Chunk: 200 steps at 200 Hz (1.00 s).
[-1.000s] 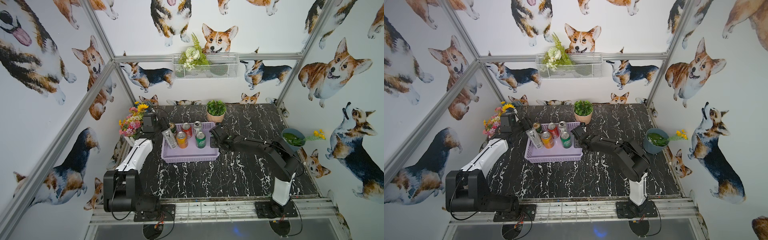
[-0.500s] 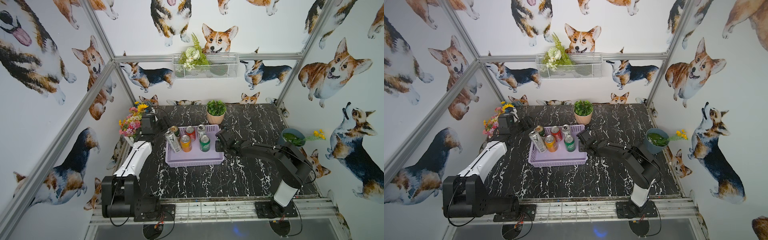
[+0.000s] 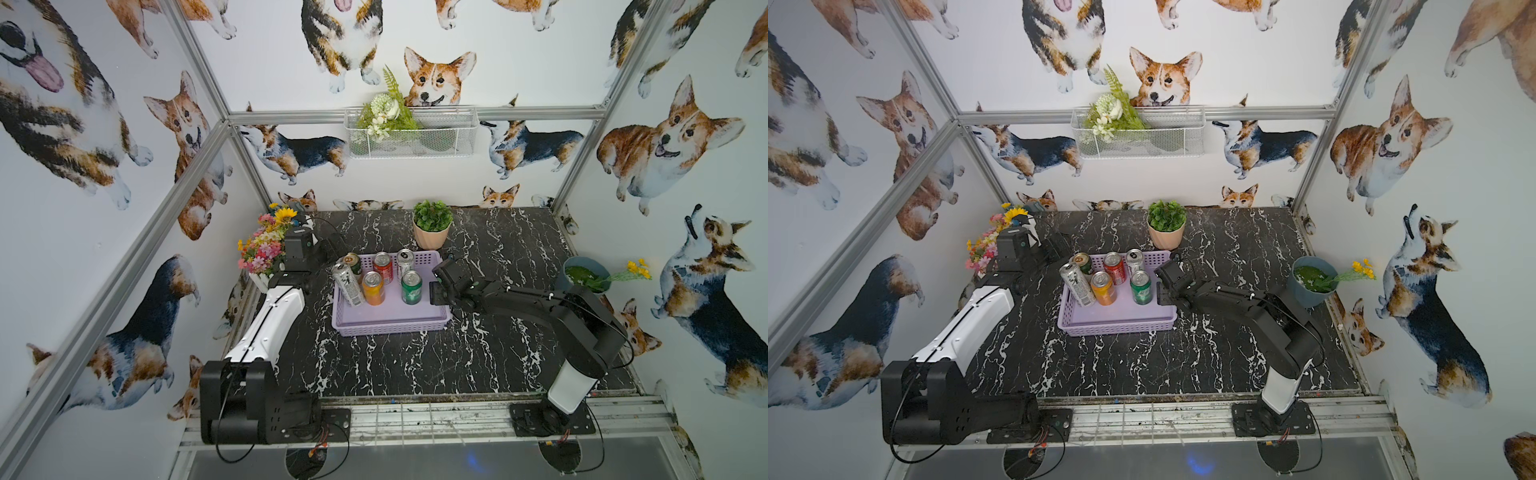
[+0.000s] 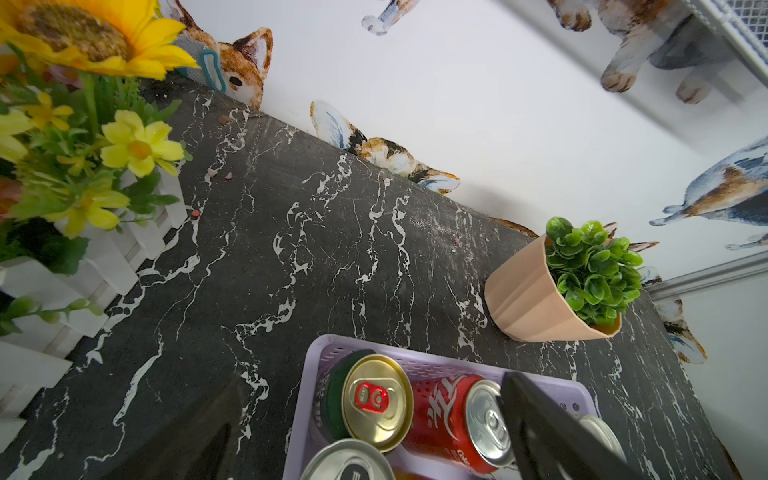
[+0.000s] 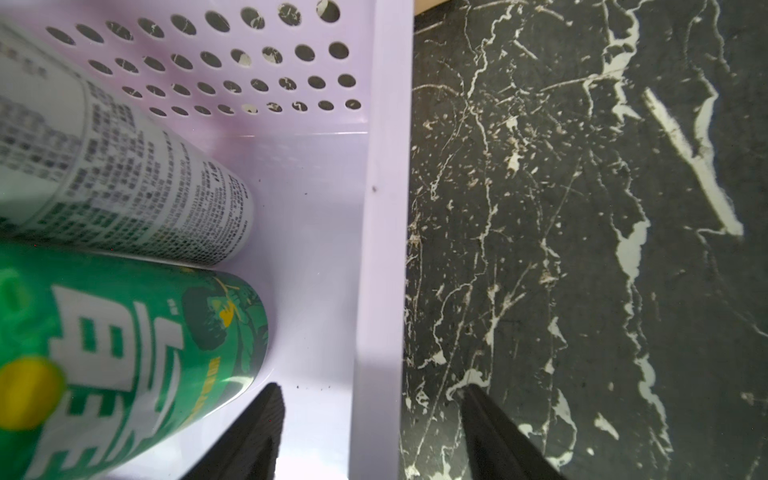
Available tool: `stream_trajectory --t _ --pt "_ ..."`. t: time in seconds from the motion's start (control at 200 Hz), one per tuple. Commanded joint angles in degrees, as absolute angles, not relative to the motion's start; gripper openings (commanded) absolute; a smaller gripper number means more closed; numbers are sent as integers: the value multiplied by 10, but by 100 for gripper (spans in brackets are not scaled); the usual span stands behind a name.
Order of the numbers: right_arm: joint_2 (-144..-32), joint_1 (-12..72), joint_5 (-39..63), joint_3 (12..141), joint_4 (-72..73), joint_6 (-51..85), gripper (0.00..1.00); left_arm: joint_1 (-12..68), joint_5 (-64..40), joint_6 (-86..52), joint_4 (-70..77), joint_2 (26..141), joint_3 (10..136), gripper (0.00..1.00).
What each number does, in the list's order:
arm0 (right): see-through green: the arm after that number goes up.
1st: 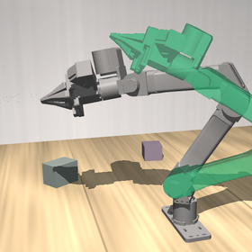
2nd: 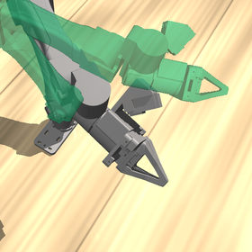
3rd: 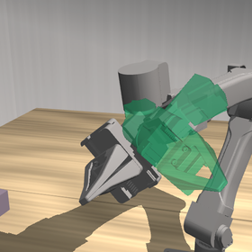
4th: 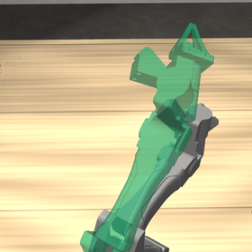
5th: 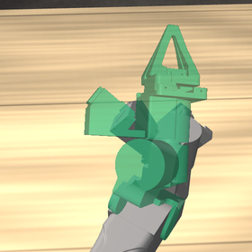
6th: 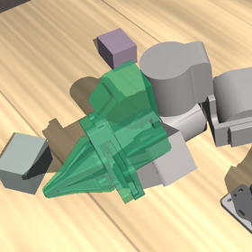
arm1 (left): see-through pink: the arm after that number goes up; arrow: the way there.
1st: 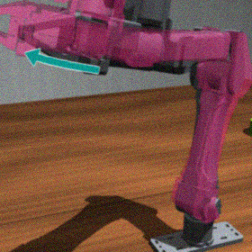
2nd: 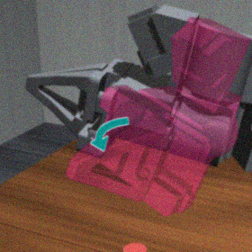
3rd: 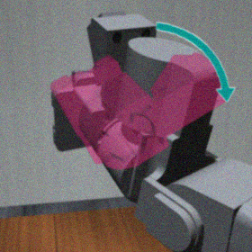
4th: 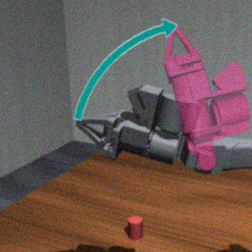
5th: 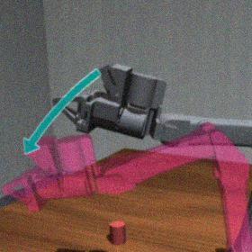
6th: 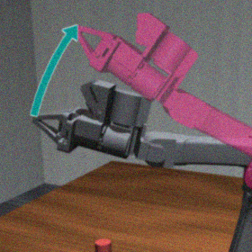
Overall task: Take out the drinks from the basket
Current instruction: Pick up the drink from the basket.
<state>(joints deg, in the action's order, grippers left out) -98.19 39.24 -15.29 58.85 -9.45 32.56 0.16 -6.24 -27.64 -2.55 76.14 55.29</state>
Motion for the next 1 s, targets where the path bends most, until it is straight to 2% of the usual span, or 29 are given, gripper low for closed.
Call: stream_trajectory --t 0.0,0.125,0.21,0.33,0.4,0.525,0.696,0.806,0.996 --pt "-952 392 -183 583 -99 331 78 2 -59 -278 -26 754 555 100" --pt "-893 392 -216 571 -92 309 79 2 -65 -284 -25 739 561 100" --pt "-873 396 -186 575 -68 269 82 3 -72 -288 -25 732 565 100" --pt "-923 412 -116 643 -95 242 84 5 -68 -285 -26 729 561 100" --pt "-957 421 -88 676 -97 246 91 5 -57 -280 -30 728 557 100" --pt "-1016 430 -102 728 -108 248 94 5 -53 -276 -30 722 549 100" --pt "-1060 434 -109 755 -116 247 90 5 -51 -274 -31 720 549 100" --pt "-1076 434 -109 758 -110 249 82 5 -51 -274 -30 724 549 100" --pt "-1088 434 -105 743 -93 248 76 5 -53 -274 -29 730 549 100"
